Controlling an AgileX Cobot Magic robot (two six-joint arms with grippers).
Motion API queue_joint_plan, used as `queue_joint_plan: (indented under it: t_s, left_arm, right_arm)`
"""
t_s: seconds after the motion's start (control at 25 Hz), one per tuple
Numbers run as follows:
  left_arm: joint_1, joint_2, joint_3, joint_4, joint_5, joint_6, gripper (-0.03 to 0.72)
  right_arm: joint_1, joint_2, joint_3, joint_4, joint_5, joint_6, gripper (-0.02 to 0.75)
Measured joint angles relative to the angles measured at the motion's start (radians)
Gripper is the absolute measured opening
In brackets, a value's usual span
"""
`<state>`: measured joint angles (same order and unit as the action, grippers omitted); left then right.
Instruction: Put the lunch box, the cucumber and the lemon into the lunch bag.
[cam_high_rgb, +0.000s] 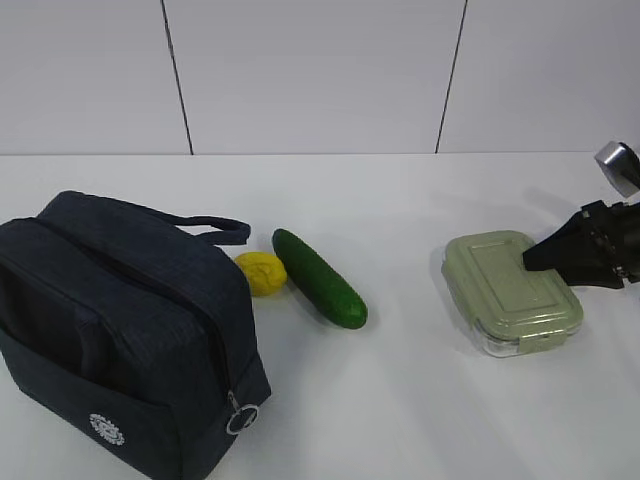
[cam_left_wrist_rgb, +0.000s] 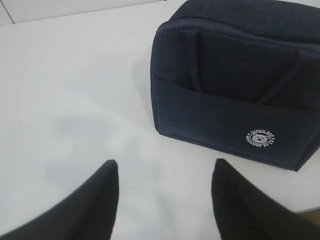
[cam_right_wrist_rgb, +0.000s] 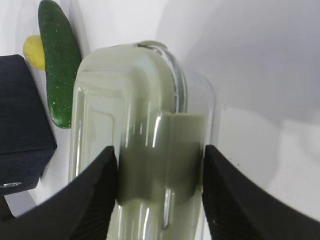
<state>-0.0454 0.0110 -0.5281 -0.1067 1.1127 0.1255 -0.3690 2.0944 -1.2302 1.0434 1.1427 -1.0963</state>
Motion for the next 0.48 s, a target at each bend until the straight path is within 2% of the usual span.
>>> queue_joint_plan:
  t_s: [0.48]
  left_arm:
    - [0.000,0.000,0.000,0.000,0.000,0.000,0.432]
  right_arm:
    - [0.000,-0.071,0.000,0.015,-0.002,0.059,0.396]
